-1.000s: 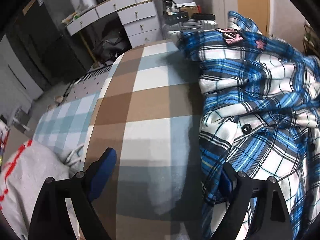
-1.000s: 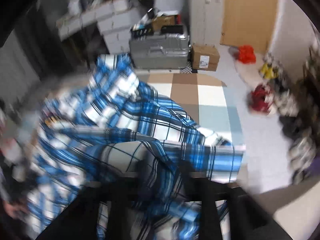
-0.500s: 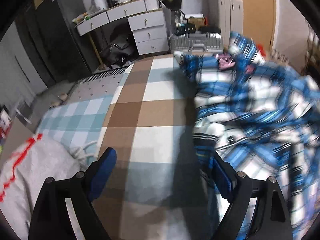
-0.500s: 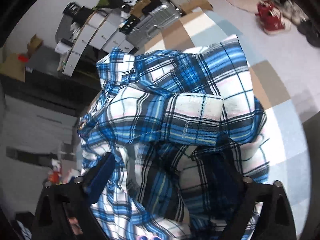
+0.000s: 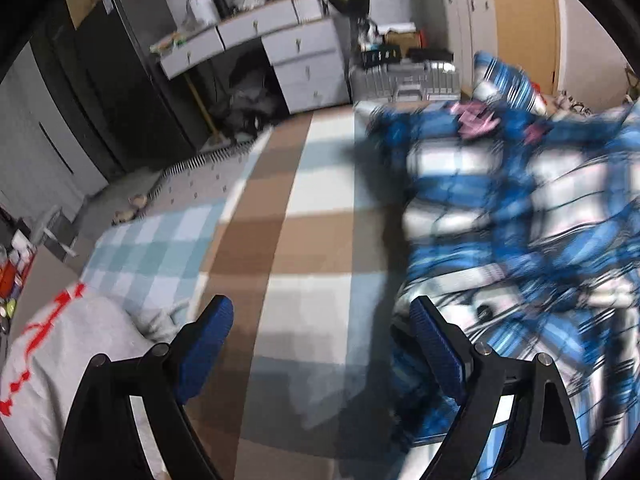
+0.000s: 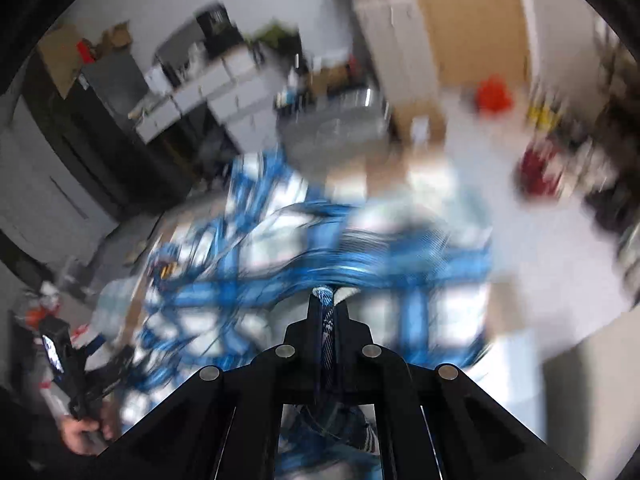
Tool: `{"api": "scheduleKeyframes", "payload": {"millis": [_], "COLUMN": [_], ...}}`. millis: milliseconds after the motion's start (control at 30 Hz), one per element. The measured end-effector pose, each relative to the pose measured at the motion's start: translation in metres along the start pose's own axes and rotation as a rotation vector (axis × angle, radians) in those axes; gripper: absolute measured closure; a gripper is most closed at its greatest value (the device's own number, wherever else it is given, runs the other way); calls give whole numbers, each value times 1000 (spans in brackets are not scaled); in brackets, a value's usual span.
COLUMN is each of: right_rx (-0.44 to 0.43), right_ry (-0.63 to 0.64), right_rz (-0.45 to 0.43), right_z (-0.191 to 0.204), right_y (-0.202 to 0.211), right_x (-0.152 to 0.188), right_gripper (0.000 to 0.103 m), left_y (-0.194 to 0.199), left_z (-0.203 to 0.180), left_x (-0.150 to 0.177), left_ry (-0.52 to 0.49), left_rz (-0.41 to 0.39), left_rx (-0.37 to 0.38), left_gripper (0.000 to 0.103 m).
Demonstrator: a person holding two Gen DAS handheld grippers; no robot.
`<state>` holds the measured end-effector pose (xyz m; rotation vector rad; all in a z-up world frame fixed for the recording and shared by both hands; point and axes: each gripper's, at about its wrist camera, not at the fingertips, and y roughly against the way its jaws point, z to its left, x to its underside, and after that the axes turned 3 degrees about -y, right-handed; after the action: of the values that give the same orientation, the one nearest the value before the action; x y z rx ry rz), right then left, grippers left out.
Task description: Fold large clothes
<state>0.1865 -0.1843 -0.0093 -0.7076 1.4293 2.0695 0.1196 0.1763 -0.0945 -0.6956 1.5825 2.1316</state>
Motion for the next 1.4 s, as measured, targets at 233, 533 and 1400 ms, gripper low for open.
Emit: {"api": "scheduleKeyframes", "payload": {"millis": [233,533,1400], "right_rx": [145,202,83], "right_ry": [89,163,650], "right_rz": [57,413,351], "right_z": [-8,-23,241], "right_y": [-3,-44,-222], "right_x": [3,63,44], "right_gripper": [99,83,93], "left_y": [-14,21,5], "left_z": [25,27,-8], "left_x": [22,13,26], "left_ry": [81,131,-21], "left_rz": [59,-22,-54], "left_rx": [27,141,55], "left_gripper": [15,15,14]}}
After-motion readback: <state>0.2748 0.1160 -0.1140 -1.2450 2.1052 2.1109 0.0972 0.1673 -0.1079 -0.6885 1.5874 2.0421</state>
